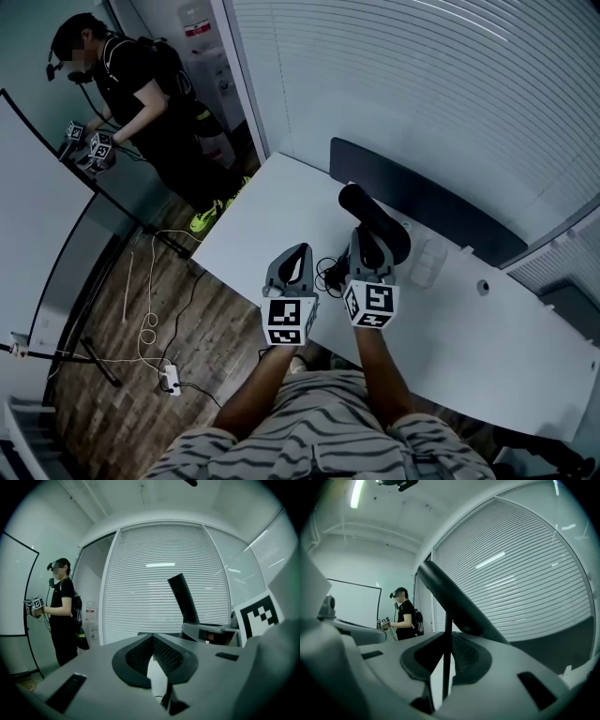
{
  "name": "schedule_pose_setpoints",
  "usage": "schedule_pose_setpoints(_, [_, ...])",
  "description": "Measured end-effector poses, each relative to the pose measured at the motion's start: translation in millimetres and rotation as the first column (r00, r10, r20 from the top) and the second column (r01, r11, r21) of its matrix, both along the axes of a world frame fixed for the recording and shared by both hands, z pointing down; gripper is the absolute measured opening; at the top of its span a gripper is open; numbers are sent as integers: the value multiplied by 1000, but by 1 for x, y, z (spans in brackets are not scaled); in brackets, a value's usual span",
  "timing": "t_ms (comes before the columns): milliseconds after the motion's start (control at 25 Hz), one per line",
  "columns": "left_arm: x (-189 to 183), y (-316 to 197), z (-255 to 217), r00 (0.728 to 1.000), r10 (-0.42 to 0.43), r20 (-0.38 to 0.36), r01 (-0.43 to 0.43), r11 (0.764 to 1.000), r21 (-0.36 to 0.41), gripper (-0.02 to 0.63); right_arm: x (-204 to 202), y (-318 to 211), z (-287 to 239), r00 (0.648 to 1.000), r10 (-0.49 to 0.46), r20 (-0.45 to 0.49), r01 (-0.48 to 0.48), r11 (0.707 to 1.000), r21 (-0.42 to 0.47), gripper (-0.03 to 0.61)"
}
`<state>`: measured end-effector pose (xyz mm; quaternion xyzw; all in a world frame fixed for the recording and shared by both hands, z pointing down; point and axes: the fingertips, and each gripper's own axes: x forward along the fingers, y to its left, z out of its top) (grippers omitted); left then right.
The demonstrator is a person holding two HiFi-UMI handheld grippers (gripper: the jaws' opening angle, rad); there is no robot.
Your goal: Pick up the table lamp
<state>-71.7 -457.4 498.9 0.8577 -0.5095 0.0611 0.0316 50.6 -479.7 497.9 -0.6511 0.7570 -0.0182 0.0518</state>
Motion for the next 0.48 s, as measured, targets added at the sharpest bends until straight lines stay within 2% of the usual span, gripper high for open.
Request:
schedule_pose_setpoints(240, [14, -2, -6, 1000, 30, -3, -30, 1000, 1, 8, -4, 2, -19, 999, -36, 5, 36, 999, 24, 51])
schedule_pose_setpoints(480, [18, 1, -8, 1000, 25, -11, -24, 1000, 9, 8, -4, 10, -52, 997, -71, -11, 72, 995, 66, 51])
